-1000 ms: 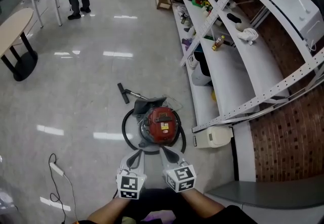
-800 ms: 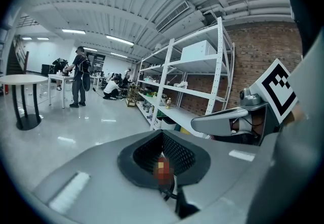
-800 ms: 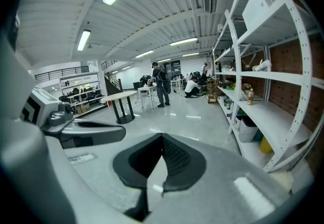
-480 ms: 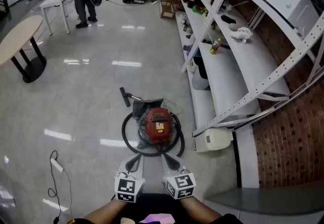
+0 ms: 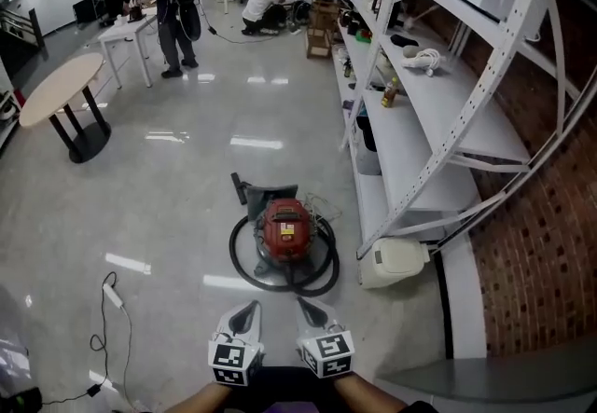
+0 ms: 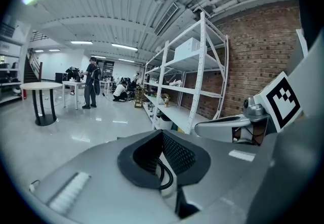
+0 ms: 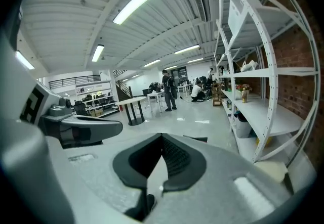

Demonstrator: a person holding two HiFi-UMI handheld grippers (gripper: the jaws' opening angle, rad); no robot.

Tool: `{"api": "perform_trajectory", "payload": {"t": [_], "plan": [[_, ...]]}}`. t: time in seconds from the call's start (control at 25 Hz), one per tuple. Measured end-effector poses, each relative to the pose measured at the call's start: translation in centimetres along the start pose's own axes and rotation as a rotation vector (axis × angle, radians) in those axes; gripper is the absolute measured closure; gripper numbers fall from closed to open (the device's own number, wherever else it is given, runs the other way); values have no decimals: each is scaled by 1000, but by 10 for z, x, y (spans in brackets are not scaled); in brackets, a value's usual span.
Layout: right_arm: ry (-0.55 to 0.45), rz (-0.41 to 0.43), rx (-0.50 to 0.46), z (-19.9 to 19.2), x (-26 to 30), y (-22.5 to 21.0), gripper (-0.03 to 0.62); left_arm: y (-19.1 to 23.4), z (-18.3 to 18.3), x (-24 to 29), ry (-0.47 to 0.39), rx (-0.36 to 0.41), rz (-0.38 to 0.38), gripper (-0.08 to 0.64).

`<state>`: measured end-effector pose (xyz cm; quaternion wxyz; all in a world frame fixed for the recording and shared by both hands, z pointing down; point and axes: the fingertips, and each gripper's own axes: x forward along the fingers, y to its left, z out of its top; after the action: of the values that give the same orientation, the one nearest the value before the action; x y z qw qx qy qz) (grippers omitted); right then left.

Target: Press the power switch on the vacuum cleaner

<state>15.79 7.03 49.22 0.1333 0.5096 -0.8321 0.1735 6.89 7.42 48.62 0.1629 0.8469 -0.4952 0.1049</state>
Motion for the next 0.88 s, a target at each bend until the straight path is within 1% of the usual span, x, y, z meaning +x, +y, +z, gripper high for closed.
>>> {"api": "perform_trajectory", "payload": {"t": [0.12, 0.24, 0.36, 0.52, 0.72, 0.88], "plan": [[-2, 51, -49, -5, -29, 9, 600, -23, -1, -22, -23, -6, 36, 543], [-2, 114, -86, -10, -52, 22, 600, -39, -6, -46, -38, -21, 94, 543], [5, 172, -104, -14, -71, 39, 600, -46, -15, -73, -39, -37, 157, 543], [-1, 206, -115, -14, -92, 57, 600, -48, -18, -108, -54, -42, 220, 543], [4, 247, -104, -10, -113, 79, 600, -56, -21, -144, -44, -39, 257, 543], [-12, 259, -117, -15, -125, 94, 600, -63, -25, -161, -48, -28, 258, 543]]}}
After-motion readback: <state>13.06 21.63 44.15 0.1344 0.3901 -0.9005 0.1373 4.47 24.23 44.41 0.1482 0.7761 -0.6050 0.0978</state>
